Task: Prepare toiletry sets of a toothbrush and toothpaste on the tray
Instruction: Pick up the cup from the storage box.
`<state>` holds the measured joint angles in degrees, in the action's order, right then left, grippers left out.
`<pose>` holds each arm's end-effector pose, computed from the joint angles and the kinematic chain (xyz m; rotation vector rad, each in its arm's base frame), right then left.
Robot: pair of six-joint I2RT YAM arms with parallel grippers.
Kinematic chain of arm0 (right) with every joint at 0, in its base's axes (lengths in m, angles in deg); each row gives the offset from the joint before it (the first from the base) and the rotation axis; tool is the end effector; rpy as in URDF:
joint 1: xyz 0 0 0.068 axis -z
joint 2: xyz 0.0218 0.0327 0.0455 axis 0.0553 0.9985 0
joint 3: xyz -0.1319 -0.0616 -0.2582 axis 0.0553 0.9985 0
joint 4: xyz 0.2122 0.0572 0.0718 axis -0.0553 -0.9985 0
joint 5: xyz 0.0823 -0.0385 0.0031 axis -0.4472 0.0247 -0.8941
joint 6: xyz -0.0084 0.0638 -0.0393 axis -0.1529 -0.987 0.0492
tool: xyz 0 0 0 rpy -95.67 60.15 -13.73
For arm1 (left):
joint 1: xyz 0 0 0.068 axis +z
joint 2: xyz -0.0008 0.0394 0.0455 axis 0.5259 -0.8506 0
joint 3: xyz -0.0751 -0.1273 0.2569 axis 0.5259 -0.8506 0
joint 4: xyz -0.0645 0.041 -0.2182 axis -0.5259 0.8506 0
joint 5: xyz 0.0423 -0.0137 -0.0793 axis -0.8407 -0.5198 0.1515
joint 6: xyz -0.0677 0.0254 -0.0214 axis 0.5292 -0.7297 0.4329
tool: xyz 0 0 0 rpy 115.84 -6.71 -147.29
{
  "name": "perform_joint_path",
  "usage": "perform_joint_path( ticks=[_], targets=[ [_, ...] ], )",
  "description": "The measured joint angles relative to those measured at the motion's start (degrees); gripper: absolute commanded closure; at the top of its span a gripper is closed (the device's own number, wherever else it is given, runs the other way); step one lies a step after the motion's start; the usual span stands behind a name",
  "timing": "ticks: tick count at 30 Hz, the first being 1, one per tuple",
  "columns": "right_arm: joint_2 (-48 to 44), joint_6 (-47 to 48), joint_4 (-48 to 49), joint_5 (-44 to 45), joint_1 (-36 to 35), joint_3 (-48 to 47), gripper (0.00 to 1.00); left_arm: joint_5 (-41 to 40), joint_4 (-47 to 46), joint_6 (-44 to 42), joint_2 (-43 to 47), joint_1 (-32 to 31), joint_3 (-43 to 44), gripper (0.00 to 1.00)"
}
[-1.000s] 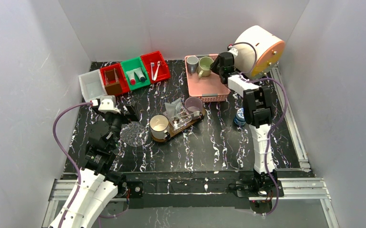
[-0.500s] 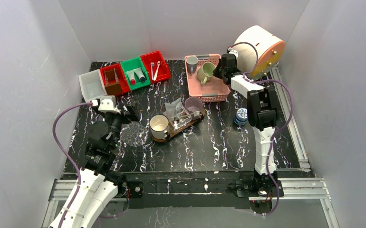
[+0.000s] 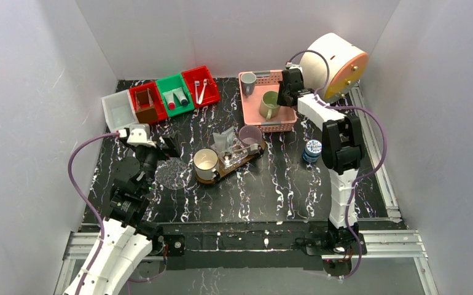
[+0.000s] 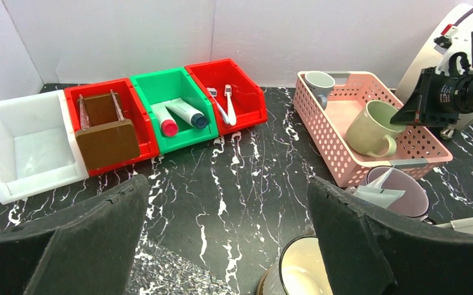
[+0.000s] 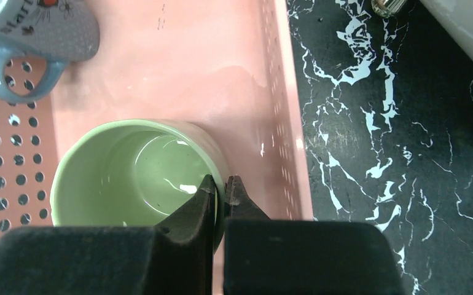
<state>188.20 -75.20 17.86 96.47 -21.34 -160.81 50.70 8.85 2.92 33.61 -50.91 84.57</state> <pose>0.4909 0.1463 0.2383 0.1399 2.1817 0.1218 0.1093 -0.0224 0.3538 -0.0242 1.3930 -0.1927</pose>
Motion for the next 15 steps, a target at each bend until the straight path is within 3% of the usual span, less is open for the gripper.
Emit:
perform_joint_path(
  ticks=[4,15],
  targets=[
    [-0.35,2.67,-1.86,1.11,-0.98,-0.31,0.89,0.44,0.0,0.0,-0.02,0.0,0.0,0.02],
    [-0.33,4.85,-5.88,0.96,-1.42,-2.54,0.83,0.52,0.0,0.0,-0.76,0.0,0.0,0.02]
  ],
)
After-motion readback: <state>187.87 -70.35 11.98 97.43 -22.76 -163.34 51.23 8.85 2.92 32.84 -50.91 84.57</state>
